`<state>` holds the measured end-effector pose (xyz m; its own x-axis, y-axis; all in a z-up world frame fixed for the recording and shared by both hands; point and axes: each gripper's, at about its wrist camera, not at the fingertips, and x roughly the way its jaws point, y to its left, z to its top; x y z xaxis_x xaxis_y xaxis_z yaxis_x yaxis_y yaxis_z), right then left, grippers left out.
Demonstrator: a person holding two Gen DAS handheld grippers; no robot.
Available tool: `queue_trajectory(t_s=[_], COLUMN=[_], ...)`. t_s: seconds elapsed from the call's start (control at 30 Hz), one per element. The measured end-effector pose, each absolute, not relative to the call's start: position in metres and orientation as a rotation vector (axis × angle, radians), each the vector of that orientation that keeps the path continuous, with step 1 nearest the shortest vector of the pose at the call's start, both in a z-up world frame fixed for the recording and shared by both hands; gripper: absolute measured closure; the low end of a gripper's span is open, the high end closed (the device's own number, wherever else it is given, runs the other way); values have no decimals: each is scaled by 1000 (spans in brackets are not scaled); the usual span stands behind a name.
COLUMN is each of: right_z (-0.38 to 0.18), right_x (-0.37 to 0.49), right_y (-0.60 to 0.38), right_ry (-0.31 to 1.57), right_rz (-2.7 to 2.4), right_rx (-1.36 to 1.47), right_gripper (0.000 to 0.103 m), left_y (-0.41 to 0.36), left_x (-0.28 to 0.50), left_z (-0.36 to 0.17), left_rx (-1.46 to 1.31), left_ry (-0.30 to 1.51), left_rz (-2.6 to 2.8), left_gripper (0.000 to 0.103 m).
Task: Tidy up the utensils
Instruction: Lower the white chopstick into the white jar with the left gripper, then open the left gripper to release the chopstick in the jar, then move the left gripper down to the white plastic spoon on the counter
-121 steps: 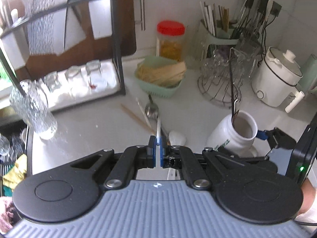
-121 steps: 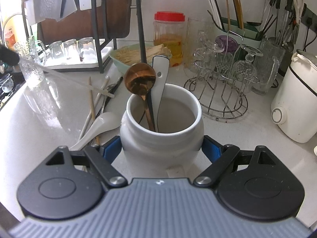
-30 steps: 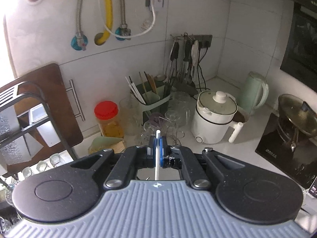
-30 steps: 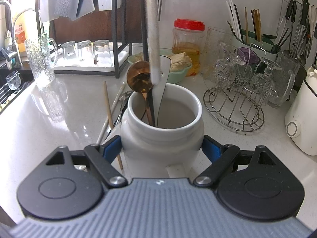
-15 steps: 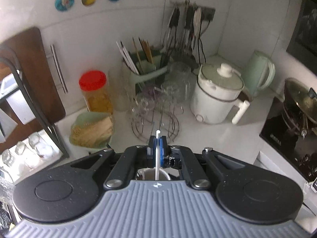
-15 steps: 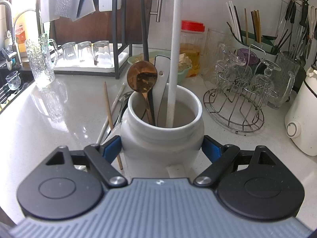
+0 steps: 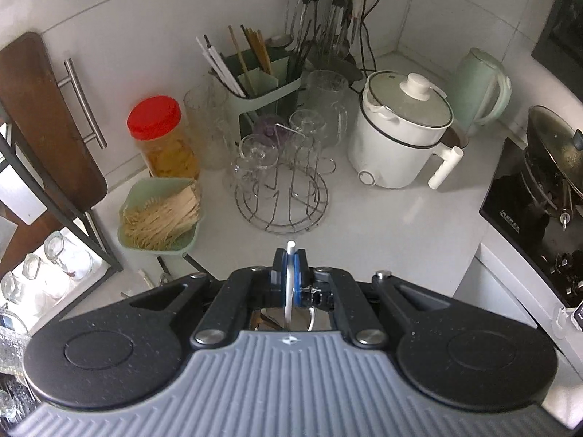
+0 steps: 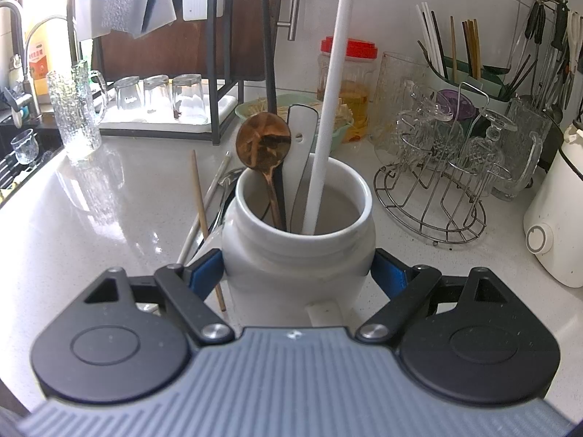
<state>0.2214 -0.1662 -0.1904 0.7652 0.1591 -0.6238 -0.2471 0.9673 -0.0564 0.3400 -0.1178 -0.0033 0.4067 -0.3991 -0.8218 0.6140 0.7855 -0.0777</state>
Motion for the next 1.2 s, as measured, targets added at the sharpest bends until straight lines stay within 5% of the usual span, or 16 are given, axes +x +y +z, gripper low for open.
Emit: queue_trajectory(t_s=[0.3,0.47,1.2], right_z=[-190,-191,-191], right_x=[222,221,221], right_y=[-166,-166,-166], right_ry=[665,666,672], right_rz=[220,222,226], right_rx=[-139,-140,-145], right_gripper=[14,14,14], left_y=[-110,-102,-40], left_x=[346,340,299], left_z=[8,12,-1], left_rx=[204,179,33], left_ry=[947,922,808], left_rz=[-623,-606,-457], left_gripper=[98,73,73])
